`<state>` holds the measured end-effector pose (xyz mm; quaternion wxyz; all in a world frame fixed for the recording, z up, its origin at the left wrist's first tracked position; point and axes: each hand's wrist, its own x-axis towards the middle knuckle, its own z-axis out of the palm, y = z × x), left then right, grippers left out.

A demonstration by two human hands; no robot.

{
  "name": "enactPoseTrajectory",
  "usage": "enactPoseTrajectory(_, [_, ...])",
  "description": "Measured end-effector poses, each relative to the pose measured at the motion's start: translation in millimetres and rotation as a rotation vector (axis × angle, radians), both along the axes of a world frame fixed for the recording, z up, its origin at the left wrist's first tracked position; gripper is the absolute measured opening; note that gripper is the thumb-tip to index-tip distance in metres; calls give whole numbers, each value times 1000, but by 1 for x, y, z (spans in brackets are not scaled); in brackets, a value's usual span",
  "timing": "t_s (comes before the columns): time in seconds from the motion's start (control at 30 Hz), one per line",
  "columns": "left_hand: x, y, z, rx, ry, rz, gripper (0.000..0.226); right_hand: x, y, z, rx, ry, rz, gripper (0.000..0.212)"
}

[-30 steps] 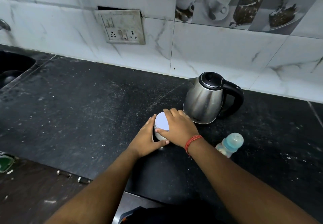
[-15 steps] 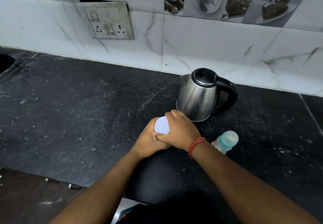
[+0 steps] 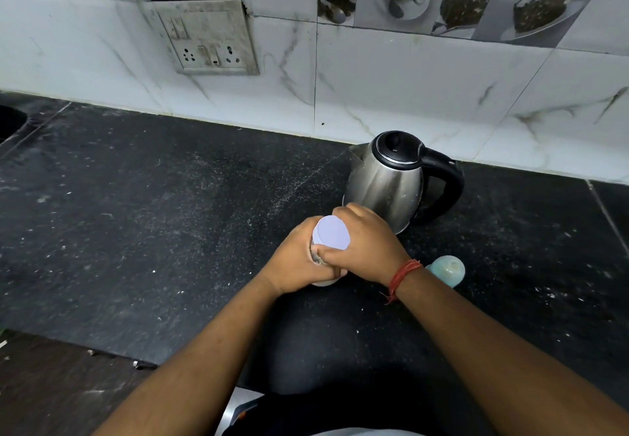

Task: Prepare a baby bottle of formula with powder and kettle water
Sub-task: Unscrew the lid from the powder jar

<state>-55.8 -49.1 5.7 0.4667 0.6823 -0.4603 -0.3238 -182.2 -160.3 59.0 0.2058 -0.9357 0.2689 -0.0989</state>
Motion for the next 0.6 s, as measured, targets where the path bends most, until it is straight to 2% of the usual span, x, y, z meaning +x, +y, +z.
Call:
enactPoseTrajectory(0.13, [2,1,5,41,44,-52,73,-5,-6,7,17,-16,114,57])
enactPoseTrajectory(0.3, [5,6,7,75,139,-188,80,-6,-20,24,121,159,366,60])
enactPoseTrajectory(0.43, [8,2,20,45,107,-237,79,-8,-26,37,81,192,505,70])
enactPoseTrajectory(0.5, [9,-1,23,30,81,-274,80,-8,-27,42,78,191,580,68])
enactPoseTrajectory(0.6, [11,0,21,62,84,-230,86,-8,-27,45,121,218,608,76])
